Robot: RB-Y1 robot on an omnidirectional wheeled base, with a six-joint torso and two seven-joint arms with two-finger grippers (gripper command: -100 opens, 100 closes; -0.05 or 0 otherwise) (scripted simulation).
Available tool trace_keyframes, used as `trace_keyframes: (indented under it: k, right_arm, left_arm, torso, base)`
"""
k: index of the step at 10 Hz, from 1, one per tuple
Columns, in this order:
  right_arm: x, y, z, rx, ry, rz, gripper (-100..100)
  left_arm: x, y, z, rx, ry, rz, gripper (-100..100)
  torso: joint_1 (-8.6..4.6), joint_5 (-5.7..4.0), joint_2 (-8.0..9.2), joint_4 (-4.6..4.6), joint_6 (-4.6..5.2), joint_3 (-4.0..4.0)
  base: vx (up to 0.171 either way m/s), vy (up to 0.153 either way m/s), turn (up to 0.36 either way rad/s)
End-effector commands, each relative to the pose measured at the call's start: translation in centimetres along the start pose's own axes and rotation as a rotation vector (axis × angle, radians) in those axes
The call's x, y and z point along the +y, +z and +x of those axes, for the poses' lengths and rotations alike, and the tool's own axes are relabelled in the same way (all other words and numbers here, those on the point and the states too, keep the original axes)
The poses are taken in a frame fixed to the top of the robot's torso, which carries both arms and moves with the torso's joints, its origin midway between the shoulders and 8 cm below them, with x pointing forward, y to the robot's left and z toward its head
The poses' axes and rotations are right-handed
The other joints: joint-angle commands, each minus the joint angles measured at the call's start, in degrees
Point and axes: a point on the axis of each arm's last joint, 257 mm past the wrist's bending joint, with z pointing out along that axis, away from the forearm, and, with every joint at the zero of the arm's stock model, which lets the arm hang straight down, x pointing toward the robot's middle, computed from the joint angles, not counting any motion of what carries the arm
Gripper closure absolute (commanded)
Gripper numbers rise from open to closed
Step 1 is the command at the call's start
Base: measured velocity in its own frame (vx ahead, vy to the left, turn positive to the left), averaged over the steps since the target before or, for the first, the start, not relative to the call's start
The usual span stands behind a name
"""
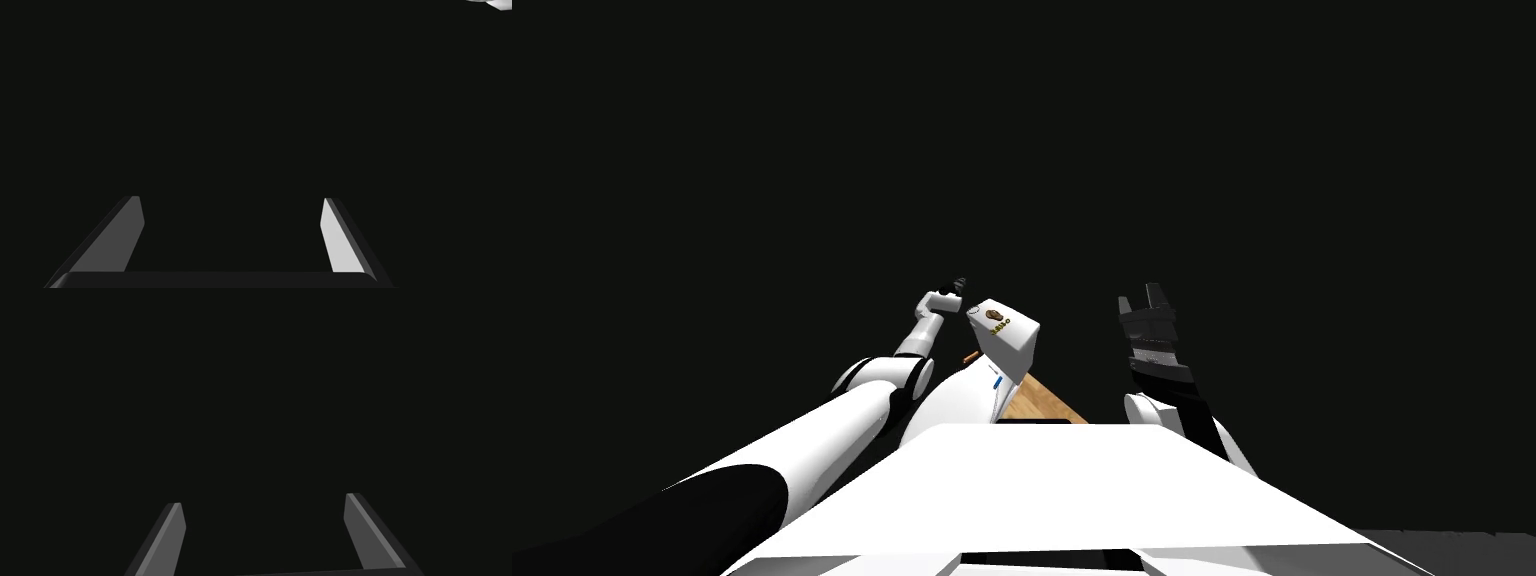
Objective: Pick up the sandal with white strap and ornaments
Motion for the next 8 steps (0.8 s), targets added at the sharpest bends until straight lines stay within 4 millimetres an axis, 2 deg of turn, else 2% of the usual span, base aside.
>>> trace_keyframes:
  k: [1, 2, 3, 4, 5, 6, 7, 8]
  right_arm:
    - [0.0, 0.0, 0.0, 0.000, 0.000, 0.000, 0]
    - [0.0, 0.0, 0.0, 0.000, 0.000, 0.000, 0]
    - [0.0, 0.0, 0.0, 0.000, 0.000, 0.000, 0]
    - [0.0, 0.0, 0.0, 0.000, 0.000, 0.000, 0]
    - [0.0, 0.0, 0.0, 0.000, 0.000, 0.000, 0]
    - [0.0, 0.0, 0.0, 0.000, 0.000, 0.000, 0]
    - [0.0, 0.0, 0.0, 0.000, 0.000, 0.000, 0]
    - [0.0, 0.0, 0.0, 0.000, 0.000, 0.000, 0]
  left_arm:
    - [0.5, 0.0, 0.1, 0.007, 0.000, -0.027, -100]
    - [0.5, 0.5, 0.3, 0.023, 0.001, -0.069, -100]
    - [1.5, 0.6, 0.6, 0.030, 0.001, -0.097, -100]
    - [1.0, 0.8, 0.8, 0.045, 0.002, -0.123, -100]
    - [2.6, 0.9, 1.2, 0.056, 0.002, -0.167, -100]
    - [1.7, 0.9, 1.4, 0.072, 0.003, -0.185, -100]
    - [3.2, 0.9, 1.9, 0.083, 0.003, -0.225, -100]
    - [3.3, 0.9, 1.9, 0.083, 0.003, -0.227, -100]
  torso:
    - [0.00, 0.00, 0.00, 0.00, 0.00, 0.00]
    - [0.00, 0.00, -0.04, 0.00, 0.00, -0.02]
    - [-0.07, -0.02, -0.08, -0.01, 0.02, -0.04]
    - [-0.08, -0.02, -0.09, -0.02, 0.00, -0.05]
    - [-0.14, -0.04, -0.10, -0.02, 0.03, -0.05]
    - [-0.13, -0.03, -0.09, -0.02, 0.00, -0.05]
    - [-0.16, -0.04, -0.08, -0.01, 0.02, -0.04]
    - [-0.12, -0.03, -0.08, -0.02, 0.00, -0.04]
  base:
    - [-0.011, 0.001, -0.001]
    - [-0.003, -0.017, -0.029]
    - [-0.002, -0.022, -0.023]
    - [-0.003, -0.034, -0.034]
    - [-0.003, -0.030, -0.021]
    - [-0.009, -0.035, -0.033]
    - [-0.004, -0.025, -0.024]
    - [-0.001, -0.007, 0.003]
